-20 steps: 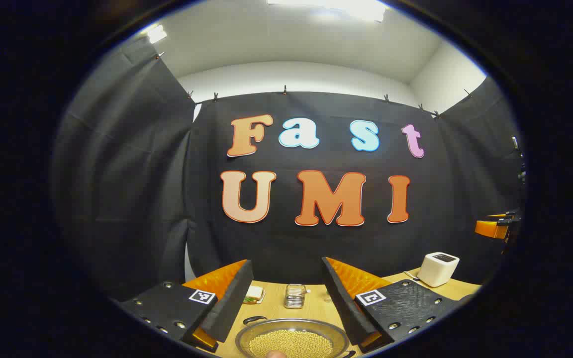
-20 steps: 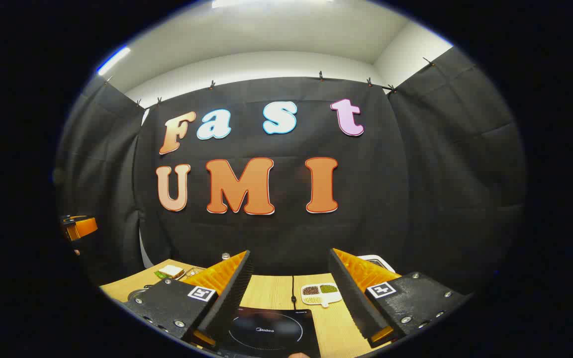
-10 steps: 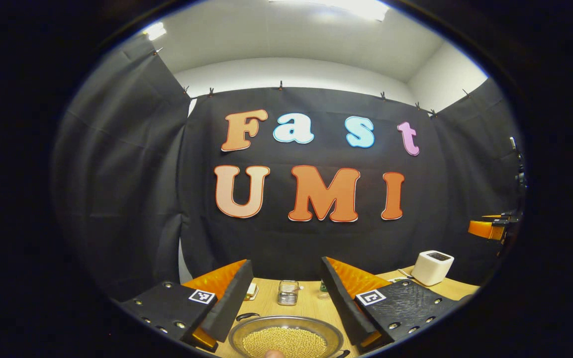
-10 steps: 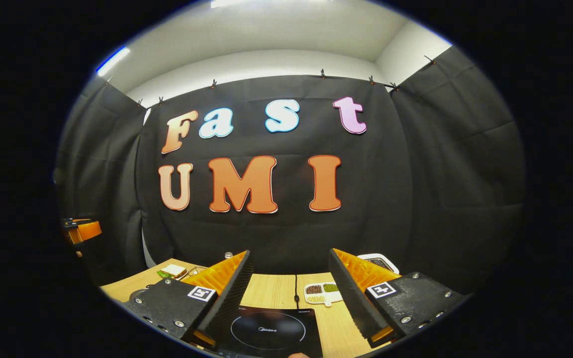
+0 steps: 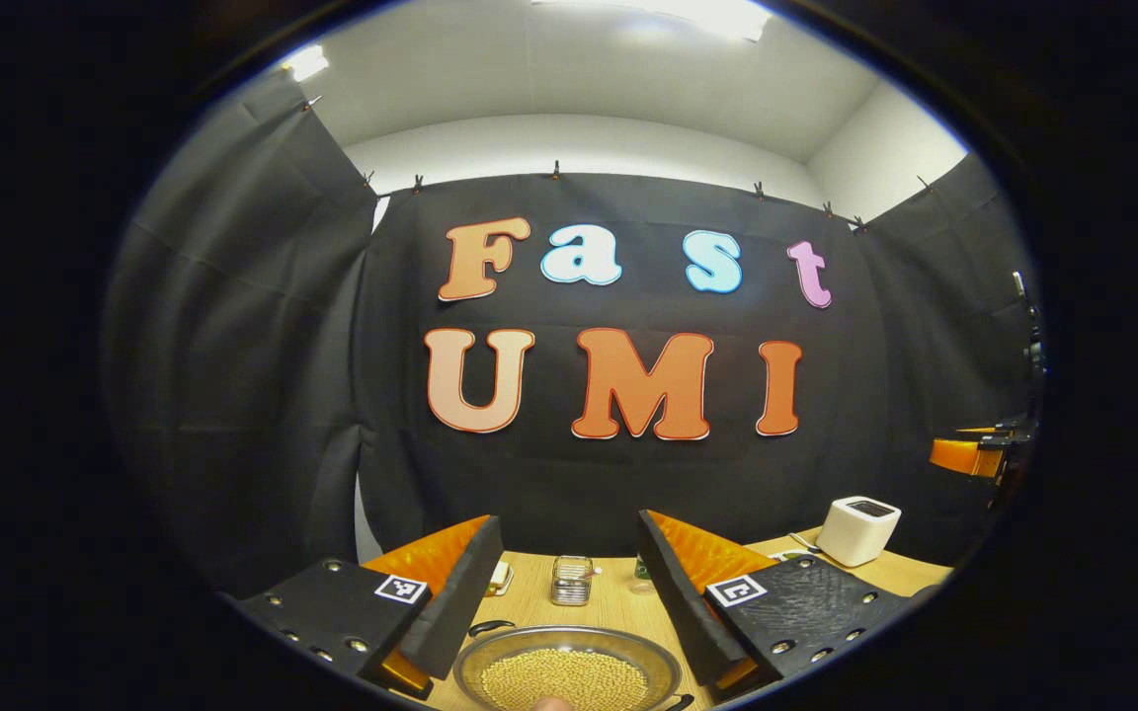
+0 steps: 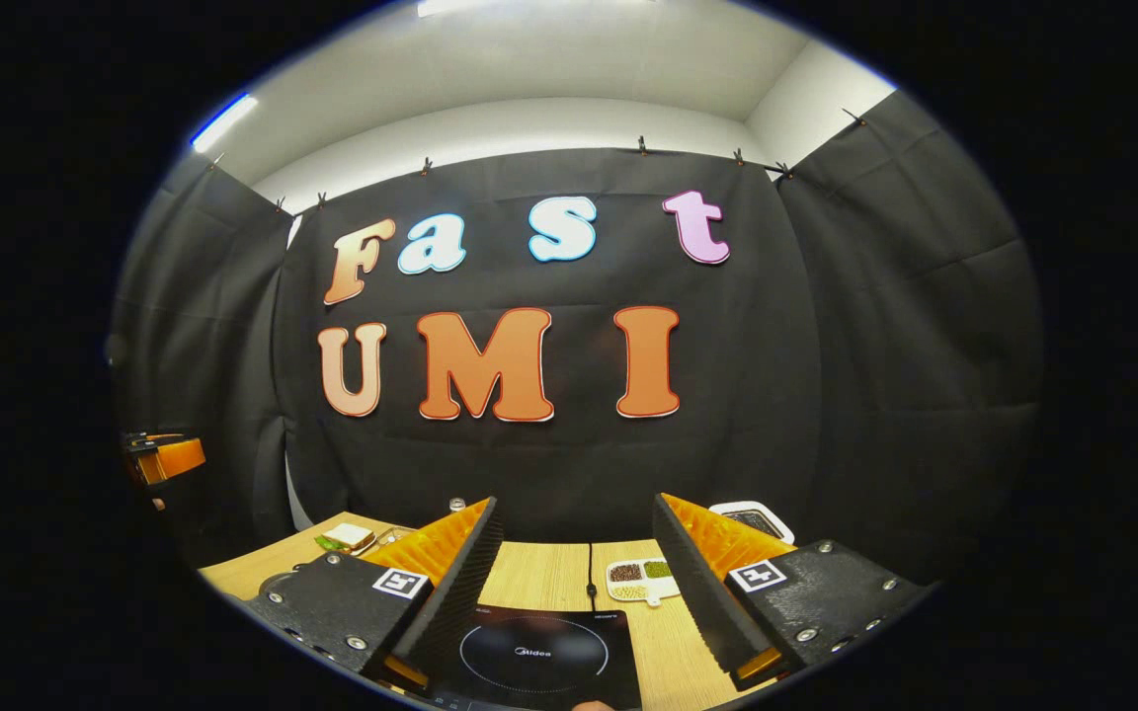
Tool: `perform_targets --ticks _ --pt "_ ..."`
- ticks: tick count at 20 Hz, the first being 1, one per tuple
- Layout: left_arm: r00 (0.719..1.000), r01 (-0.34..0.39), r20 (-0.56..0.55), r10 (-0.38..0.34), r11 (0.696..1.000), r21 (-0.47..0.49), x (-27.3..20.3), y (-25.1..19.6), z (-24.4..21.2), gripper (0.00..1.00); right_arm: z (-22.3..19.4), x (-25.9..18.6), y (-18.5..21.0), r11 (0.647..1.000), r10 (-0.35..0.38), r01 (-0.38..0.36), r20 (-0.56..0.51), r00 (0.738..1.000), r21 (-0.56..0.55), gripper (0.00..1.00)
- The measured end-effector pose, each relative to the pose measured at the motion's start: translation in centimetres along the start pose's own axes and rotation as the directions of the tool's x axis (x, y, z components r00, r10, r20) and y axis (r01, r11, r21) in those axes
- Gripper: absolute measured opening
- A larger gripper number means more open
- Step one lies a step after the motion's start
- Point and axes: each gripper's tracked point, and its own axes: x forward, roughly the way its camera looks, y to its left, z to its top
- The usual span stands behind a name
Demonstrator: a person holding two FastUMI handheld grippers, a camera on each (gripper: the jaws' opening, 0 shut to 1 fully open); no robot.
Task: First push the handle of the pot to place it horizontally, then grasp the pot with both hands and set it on the induction cooktop.
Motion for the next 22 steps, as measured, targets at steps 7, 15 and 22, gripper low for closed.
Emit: perform_targets --ticks 7,15,22 --pt "0.998 0.052 -0.034 -0.052 0.998 0.02 -0.1 -1.0 -0.8 0.88 0.0 0.1 -0.1 1.0 -0.003 0.003 0.002 1.0 -0.002 0.95" --pt "0.994 0.083 -0.075 -0.083 0.996 -0.013 0.1 -1.0 -2.3 0.33 -0.6 0.1 -0.3 1.0 -0.005 0.005 -0.009 1.0 -0.004 0.95" --pt "0.98 0.152 -0.126 -0.155 0.988 -0.035 -0.7 -2.2 -4.4 0.02 -1.5 0.6 -0.5 1.0 -0.004 0.004 -0.024 1.0 0.006 0.95"
